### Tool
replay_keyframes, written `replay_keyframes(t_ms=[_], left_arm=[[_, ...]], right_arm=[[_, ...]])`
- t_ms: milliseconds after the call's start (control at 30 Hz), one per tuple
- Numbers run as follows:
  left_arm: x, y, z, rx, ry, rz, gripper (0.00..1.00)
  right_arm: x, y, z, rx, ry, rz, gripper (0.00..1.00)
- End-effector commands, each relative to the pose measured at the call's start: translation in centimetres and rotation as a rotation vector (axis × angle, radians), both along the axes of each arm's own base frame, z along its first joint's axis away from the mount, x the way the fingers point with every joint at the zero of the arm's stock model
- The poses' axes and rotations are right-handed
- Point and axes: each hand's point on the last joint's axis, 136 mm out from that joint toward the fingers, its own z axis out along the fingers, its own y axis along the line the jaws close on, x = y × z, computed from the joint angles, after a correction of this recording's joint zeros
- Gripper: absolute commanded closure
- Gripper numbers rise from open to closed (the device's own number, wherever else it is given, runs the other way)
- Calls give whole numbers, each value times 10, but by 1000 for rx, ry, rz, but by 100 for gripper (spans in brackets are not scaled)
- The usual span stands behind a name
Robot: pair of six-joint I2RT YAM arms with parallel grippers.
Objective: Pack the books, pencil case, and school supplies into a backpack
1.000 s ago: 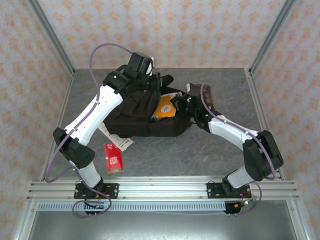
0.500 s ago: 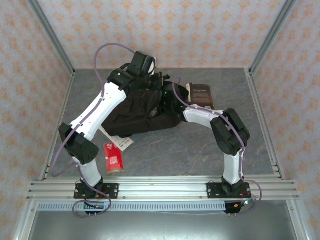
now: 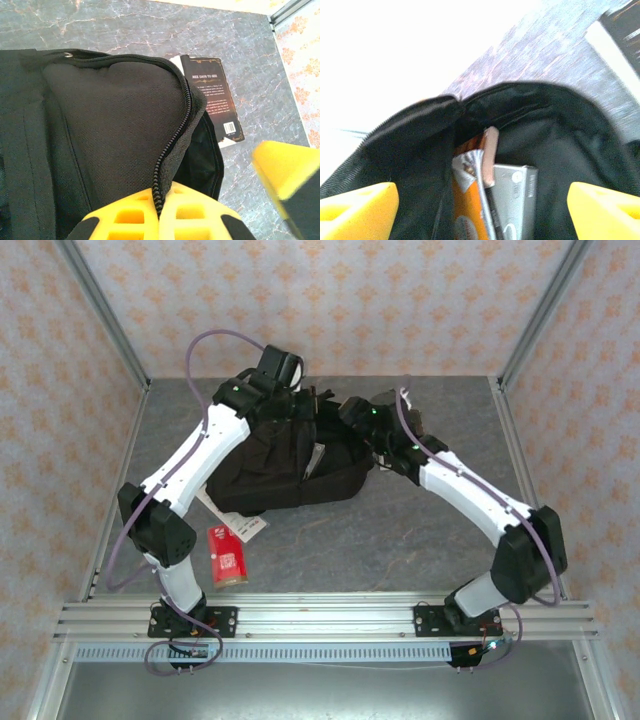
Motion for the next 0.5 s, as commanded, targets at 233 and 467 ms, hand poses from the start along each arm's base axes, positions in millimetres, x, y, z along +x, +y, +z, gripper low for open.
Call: replay_keyframes(t_ms=[233,467], left_arm=[[-8,17,-76,-114,175,145,100],[-4,16,-100,-224,251,181,100]], right_arm=[[17,-109,-106,-652,427,-75,14],[61,-88,-164,-779,566,120,14]])
